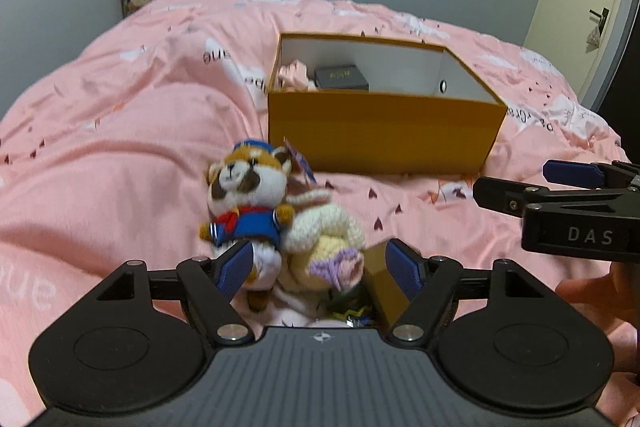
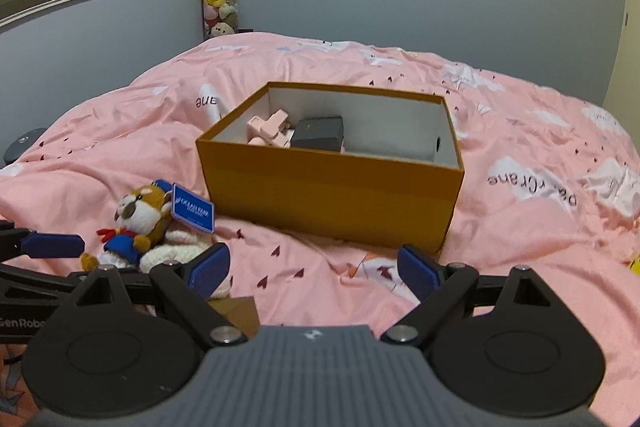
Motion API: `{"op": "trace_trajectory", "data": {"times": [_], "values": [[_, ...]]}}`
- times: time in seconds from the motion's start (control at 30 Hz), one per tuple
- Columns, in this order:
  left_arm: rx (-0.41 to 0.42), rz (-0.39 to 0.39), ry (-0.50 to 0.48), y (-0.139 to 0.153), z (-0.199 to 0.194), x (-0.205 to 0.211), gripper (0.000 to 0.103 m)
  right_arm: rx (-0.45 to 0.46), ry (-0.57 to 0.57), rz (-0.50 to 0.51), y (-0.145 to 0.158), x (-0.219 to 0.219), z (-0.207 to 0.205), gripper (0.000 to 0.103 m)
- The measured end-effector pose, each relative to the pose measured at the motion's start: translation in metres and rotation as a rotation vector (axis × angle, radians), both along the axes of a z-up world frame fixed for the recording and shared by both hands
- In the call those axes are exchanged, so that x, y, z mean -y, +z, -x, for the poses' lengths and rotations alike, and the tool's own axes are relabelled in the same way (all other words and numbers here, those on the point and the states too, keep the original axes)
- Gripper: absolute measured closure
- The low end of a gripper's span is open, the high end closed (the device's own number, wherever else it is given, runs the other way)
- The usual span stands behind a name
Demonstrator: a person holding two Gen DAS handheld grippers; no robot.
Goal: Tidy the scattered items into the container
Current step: 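Open the left tool and withdraw both tools from the box, then move both tools toward the raccoon plush and crocheted bouquet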
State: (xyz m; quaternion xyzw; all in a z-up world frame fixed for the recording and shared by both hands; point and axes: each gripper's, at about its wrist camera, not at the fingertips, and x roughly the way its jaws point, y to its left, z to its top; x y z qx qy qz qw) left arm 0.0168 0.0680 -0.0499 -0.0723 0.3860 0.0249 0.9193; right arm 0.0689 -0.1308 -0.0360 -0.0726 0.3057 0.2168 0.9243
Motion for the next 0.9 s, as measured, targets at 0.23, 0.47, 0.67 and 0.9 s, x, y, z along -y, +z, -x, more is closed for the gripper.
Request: {"op": "trace_trajectory", "data": {"times": [0.23,0.47,0.67,0.9], "values": [[-0.051,0.045,0.01,-0.006,0.009,-0.007,0.017,-0.047,0.041,-0.018,-0.01,-0.003,0.009,0.01],[-0.06,0.084,0.045,-0.008,0.014,-0.016,0.017,-0.068,0.053,-0.038,-0.013,-0.004,0.012,0.009],[-0.06,0.079,0.066,-0.008,0.015,-0.019,0.017,-0.079,0.058,-0.073,-0.014,-0.001,0.012,0.009],[-0.079,0.097,0.066,-0.012,0.014,-0.021,0.017,-0.11,0.06,-0.088,-0.018,-0.001,0.01,0.009]]}}
